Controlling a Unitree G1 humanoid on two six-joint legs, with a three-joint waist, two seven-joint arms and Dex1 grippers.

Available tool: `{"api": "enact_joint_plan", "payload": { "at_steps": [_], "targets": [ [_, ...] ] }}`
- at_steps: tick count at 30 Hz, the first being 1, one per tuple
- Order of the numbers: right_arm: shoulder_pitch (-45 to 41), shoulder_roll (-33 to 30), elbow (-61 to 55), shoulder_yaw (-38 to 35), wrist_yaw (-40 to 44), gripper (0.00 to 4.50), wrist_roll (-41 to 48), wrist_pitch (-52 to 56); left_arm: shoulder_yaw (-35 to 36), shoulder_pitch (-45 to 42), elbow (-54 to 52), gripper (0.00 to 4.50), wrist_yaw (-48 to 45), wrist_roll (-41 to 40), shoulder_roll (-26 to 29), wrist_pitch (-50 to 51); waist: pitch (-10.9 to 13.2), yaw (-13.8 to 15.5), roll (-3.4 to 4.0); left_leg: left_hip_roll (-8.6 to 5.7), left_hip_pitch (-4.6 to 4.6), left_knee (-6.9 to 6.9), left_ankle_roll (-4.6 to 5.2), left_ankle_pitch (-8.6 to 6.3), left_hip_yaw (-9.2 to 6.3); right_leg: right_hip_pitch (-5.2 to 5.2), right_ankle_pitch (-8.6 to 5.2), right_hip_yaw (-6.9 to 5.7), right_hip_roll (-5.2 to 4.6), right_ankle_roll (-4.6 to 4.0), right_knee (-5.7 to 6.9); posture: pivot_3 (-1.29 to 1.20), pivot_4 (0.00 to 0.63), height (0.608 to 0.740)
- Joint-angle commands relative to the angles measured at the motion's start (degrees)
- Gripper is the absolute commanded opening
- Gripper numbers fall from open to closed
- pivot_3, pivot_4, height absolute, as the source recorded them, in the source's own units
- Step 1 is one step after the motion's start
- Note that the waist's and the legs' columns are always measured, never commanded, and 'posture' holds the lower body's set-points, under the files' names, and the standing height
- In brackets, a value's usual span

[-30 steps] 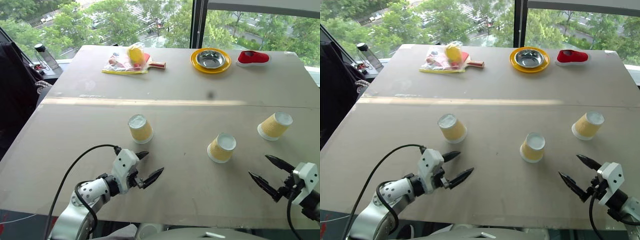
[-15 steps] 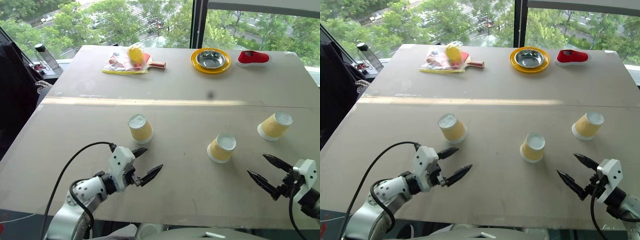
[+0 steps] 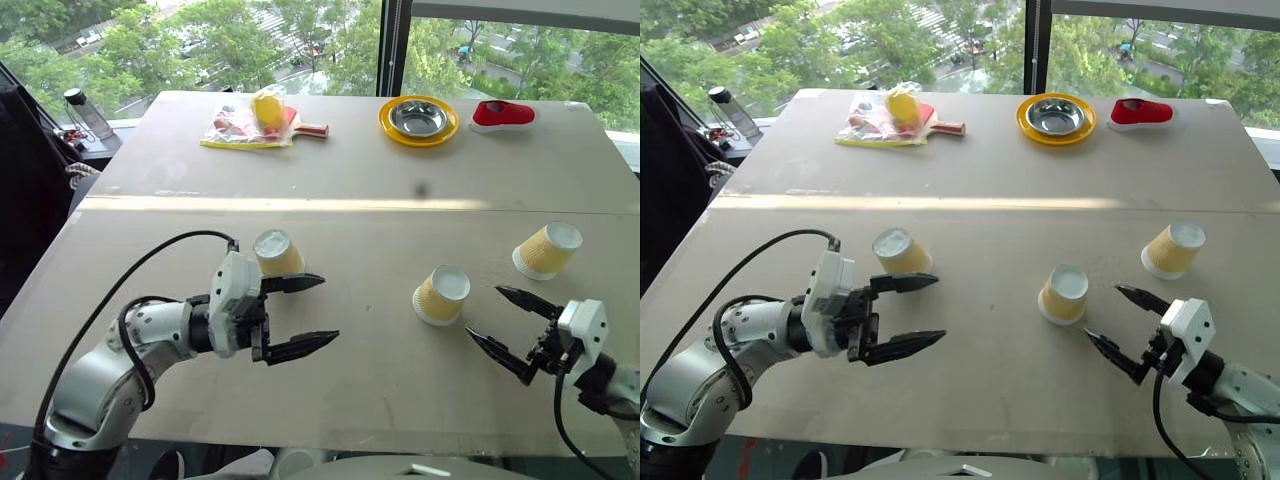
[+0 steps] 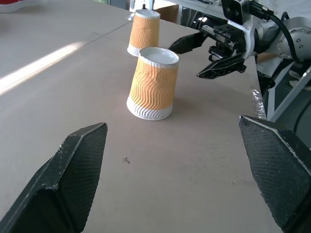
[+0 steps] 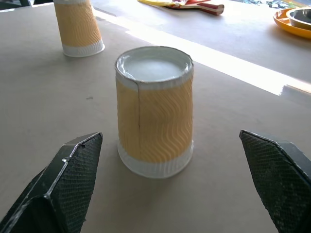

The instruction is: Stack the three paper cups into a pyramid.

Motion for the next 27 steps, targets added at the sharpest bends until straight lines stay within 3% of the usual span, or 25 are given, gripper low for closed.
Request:
{"api": "enact_joint_plan", "payload": {
  "at_steps": [1, 8, 19, 22, 25, 27],
  "targets": [
    [-2.9, 0.4, -3.9, 2.5, -2.3, 4.50, 0.7, 2.8, 1.6, -3.0, -0.2, 4.44, -2.3, -2.2, 1.3, 0.0, 0.0, 0.0, 0.00, 0.00, 0.00, 0.00, -0.01, 0.00, -0.01, 0.00, 0.00, -0.01, 0.00, 0.00, 0.00, 0.00, 0.150, 0.740],
    [-9.9, 2.6, -2.4, 7.6, -5.0, 4.50, -0.5, 5.3, 2.3, -4.4, 2.3, 4.44, -6.7, 0.4, 4.8, -1.4, 0.0, -0.3, -0.01, -0.01, -0.02, 0.01, -0.03, 0.02, -0.02, -0.03, 0.00, -0.03, 0.01, 0.00, -0.01, 0.00, 0.150, 0.740],
    [-13.8, 4.4, 0.8, 10.1, -7.7, 4.50, -2.2, 6.9, 3.1, -5.9, 3.6, 4.44, -6.6, 4.7, 3.8, -7.0, 0.0, -0.7, -0.02, -0.01, -0.04, 0.02, -0.03, 0.02, -0.06, -0.04, 0.00, -0.11, 0.00, 0.00, -0.02, 0.00, 0.150, 0.740],
    [-14.3, 4.6, 1.2, 10.4, -7.2, 3.69, -1.7, 6.8, 3.8, -4.7, 3.7, 4.50, -5.7, 5.6, 3.4, -8.0, 0.0, -1.0, -0.02, -0.01, -0.04, 0.02, -0.03, 0.02, -0.07, -0.04, 0.00, -0.11, 0.00, 0.00, -0.01, 0.00, 0.150, 0.740],
    [-16.1, 5.4, 2.1, 11.7, -8.0, 2.34, -3.1, 6.7, 5.4, -2.8, 3.0, 4.50, -2.9, 5.7, 1.9, -8.1, 0.0, -1.2, -0.02, -0.01, -0.04, 0.02, -0.03, 0.02, -0.06, -0.04, 0.00, -0.10, 0.00, 0.00, -0.01, 0.00, 0.150, 0.740],
    [-17.7, 6.1, 2.7, 12.5, -8.3, 2.34, -3.5, 6.8, 5.7, -1.1, 1.8, 4.50, -2.2, 6.0, 1.3, -8.2, 0.0, -1.3, -0.02, -0.01, -0.04, 0.02, -0.03, 0.02, -0.06, -0.05, 0.00, -0.09, 0.01, 0.00, 0.01, 0.00, 0.150, 0.740]
  ]
}}
